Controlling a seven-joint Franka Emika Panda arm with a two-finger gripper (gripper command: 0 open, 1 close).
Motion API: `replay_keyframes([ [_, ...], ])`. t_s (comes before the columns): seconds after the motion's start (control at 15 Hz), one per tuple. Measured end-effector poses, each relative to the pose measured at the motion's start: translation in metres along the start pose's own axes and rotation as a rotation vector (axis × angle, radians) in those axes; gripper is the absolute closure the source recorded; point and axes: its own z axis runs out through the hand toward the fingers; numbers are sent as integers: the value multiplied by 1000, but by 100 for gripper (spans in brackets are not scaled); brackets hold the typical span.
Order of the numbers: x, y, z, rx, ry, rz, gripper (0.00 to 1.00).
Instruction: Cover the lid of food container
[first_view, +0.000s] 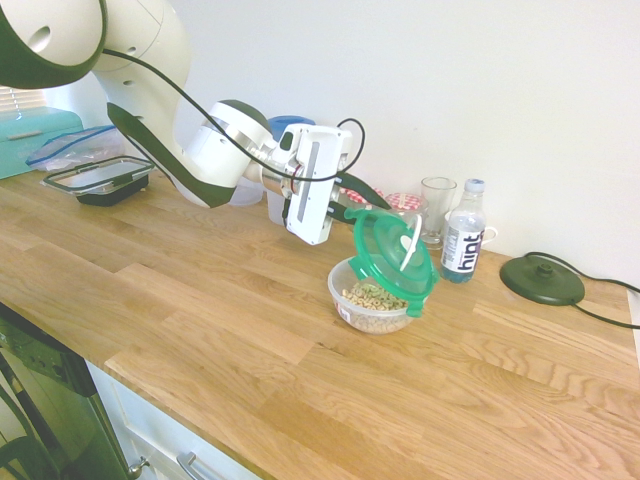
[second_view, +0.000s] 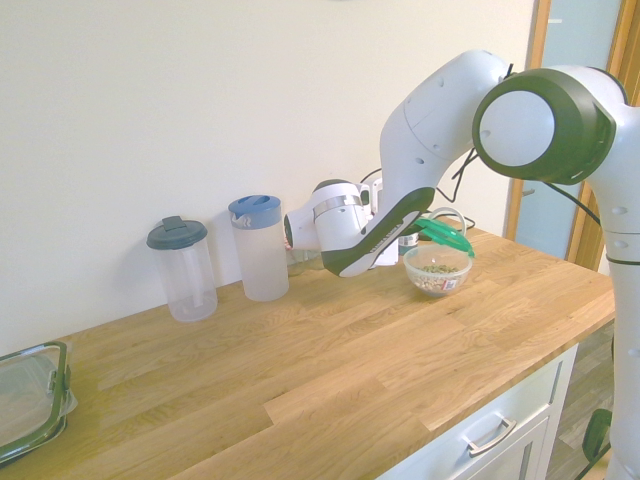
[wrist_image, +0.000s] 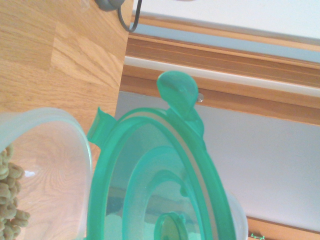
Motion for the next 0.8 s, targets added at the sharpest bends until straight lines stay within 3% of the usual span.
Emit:
replay_keyframes([
  [0.27,-4,-7,-23,128,-33,1,0],
  [0.8,0,4,-37,232,-102,-5,0],
])
